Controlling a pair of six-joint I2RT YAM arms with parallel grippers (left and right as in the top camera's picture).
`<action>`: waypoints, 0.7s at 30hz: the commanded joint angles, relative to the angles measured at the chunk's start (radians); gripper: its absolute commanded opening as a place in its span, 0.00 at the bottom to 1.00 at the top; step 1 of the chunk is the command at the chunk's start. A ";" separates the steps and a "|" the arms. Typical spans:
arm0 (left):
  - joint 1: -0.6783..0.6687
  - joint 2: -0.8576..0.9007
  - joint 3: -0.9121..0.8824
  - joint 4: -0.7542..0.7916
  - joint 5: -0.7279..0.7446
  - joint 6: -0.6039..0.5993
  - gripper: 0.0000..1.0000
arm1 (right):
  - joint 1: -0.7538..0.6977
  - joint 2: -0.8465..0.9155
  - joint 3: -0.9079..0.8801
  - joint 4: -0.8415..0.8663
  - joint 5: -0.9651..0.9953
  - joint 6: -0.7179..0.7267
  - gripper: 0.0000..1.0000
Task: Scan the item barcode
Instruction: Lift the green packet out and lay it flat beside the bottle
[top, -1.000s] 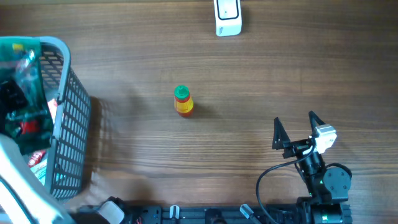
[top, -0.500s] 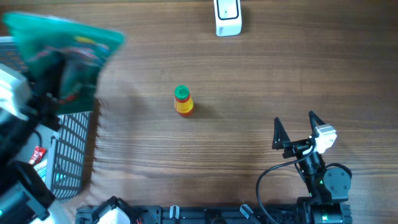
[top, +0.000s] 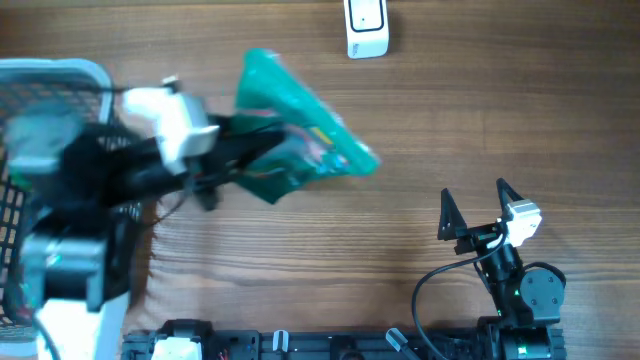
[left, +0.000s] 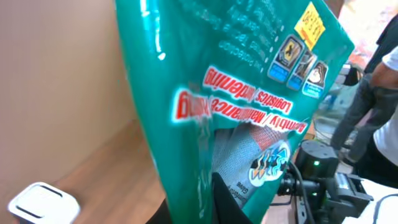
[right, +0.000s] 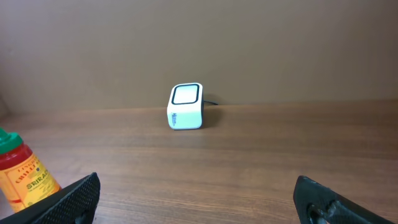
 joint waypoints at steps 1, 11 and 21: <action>-0.230 0.102 0.012 0.002 -0.365 -0.011 0.04 | 0.005 -0.006 -0.001 0.005 0.016 -0.011 1.00; -0.509 0.444 0.012 0.166 -0.663 -0.560 0.04 | 0.005 -0.006 -0.001 0.005 0.016 -0.011 1.00; -0.614 0.660 0.012 0.124 -1.044 -0.814 0.04 | 0.005 -0.006 -0.001 0.005 0.016 -0.011 1.00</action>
